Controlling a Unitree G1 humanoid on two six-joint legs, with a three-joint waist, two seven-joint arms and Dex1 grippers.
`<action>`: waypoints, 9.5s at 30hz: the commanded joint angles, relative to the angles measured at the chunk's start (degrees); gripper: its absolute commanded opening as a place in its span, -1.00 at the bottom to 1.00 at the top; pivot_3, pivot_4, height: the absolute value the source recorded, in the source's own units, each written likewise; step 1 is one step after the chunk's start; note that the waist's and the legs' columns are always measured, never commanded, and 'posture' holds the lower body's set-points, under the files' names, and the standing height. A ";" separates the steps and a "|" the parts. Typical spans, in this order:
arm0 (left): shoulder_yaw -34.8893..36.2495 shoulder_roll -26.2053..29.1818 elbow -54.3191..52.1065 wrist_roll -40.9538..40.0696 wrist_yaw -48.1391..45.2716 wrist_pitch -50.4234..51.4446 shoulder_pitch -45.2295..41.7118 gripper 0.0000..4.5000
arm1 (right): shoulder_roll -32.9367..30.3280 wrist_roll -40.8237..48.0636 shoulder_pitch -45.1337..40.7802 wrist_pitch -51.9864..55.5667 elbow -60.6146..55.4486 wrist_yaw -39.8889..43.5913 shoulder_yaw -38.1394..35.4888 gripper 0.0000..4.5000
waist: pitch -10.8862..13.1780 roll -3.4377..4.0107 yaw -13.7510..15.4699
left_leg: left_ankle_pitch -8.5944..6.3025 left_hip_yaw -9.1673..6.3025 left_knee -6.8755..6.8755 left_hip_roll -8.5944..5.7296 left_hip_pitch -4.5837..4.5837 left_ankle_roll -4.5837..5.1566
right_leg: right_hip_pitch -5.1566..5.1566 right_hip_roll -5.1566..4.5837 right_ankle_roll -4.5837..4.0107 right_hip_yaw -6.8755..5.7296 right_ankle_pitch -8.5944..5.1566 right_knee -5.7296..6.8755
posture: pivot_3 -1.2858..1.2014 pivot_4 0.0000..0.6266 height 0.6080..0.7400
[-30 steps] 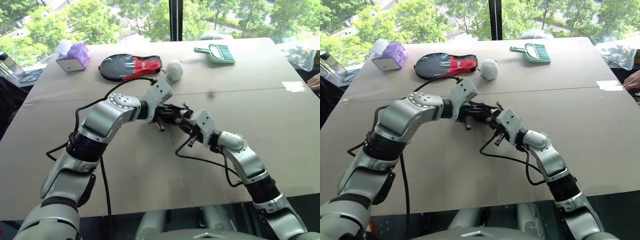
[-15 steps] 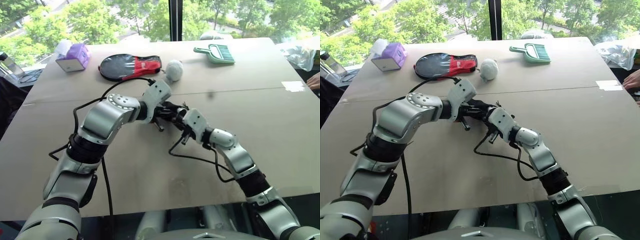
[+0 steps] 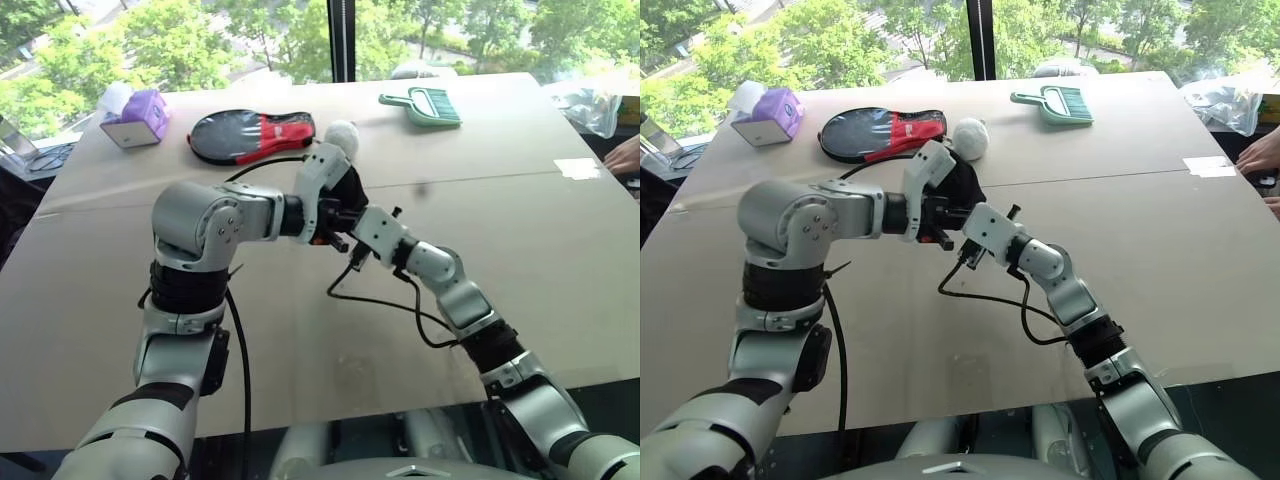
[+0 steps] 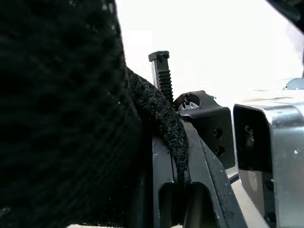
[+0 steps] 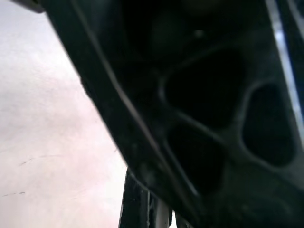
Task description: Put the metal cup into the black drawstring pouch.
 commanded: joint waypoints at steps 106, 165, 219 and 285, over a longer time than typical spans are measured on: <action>-16.62 12.20 0.00 10.30 0.64 -20.84 3.41 -1.00 | -4.22 5.18 7.17 22.57 -22.55 4.44 1.00 -0.99 | 0.01 0.00 1.10 | 0.00 -0.03 -0.10 -0.01 0.04 -0.01 | 0.01 -0.02 -0.01 0.06 0.00 -0.04 | 0.03 -0.52 1.00; -37.89 2.91 -25.03 61.16 15.91 -25.68 20.68 -0.61 | -8.55 26.47 10.24 55.79 -43.54 2.40 -6.78 -1.00 | 0.01 -0.01 1.89 | -0.02 -0.02 -0.10 -0.02 -0.04 0.02 | 0.02 -0.02 -0.01 0.03 0.00 -0.07 | 0.03 -0.52 1.00; -10.49 -7.65 -17.85 31.43 14.05 -10.25 7.32 -0.98 | 7.13 27.60 2.57 26.10 -5.91 2.95 -15.28 -1.00 | 0.01 -0.01 1.60 | -0.01 -0.01 -0.06 -0.02 -0.03 0.00 | 0.00 -0.01 0.00 0.03 0.00 -0.05 | 0.03 -0.52 1.00; 6.50 3.52 -0.57 9.46 2.88 -32.39 10.75 -1.00 | 1.21 12.41 3.74 29.21 -11.67 6.19 -1.30 0.97 | -0.01 0.03 1.54 | -0.01 -0.11 -0.08 -0.02 -0.01 -0.01 | 0.01 -0.02 -0.01 -0.03 0.00 -0.08 | 0.03 -0.52 1.00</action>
